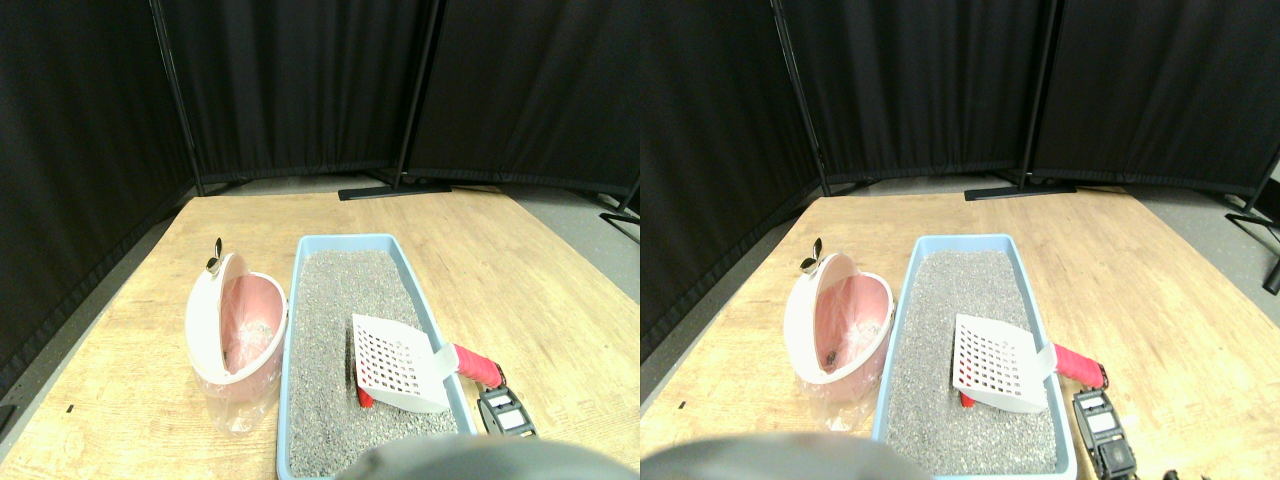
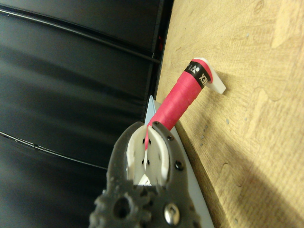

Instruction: Scoop (unimanual)

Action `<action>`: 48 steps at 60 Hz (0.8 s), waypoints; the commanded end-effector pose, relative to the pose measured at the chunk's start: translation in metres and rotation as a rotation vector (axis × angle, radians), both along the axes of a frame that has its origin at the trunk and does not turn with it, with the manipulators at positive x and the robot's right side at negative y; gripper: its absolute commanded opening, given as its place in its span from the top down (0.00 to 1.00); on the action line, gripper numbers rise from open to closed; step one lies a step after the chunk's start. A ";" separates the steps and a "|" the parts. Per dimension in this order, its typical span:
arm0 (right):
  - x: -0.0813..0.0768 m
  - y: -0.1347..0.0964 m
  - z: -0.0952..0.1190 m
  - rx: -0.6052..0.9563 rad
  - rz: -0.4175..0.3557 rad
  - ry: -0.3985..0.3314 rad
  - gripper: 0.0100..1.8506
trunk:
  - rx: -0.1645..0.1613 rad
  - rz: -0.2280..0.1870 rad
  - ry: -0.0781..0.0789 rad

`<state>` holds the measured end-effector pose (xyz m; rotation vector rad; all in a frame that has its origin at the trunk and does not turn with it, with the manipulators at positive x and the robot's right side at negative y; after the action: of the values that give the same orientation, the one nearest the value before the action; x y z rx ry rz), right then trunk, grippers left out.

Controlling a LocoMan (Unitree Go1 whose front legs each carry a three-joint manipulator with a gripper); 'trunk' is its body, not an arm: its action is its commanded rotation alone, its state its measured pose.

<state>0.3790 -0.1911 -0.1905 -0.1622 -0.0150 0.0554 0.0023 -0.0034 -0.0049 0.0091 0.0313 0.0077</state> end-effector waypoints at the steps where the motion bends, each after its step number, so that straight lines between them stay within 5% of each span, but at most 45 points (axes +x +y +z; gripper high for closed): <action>1: 0.001 0.001 0.008 -0.008 -0.002 -0.040 0.79 | -0.005 0.007 -0.001; 26: -0.003 -0.002 0.011 0.050 0.015 -0.087 0.79 | -0.005 -0.001 -0.007; 35: -0.002 -0.007 0.011 0.153 0.027 -0.092 0.63 | -0.007 -0.006 -0.003; 44: -0.002 -0.007 0.011 0.153 0.027 -0.092 0.63 | -0.007 -0.006 -0.003; 45: 0.005 -0.011 0.006 0.238 0.015 -0.081 0.47 | -0.009 -0.008 -0.001; 48: 0.008 -0.011 0.004 0.273 0.020 -0.091 0.44 | -0.009 -0.007 -0.001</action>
<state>0.3813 -0.1998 -0.1858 0.0515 -0.0853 0.0728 -0.0004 -0.0036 -0.0053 0.0137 0.0333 0.0020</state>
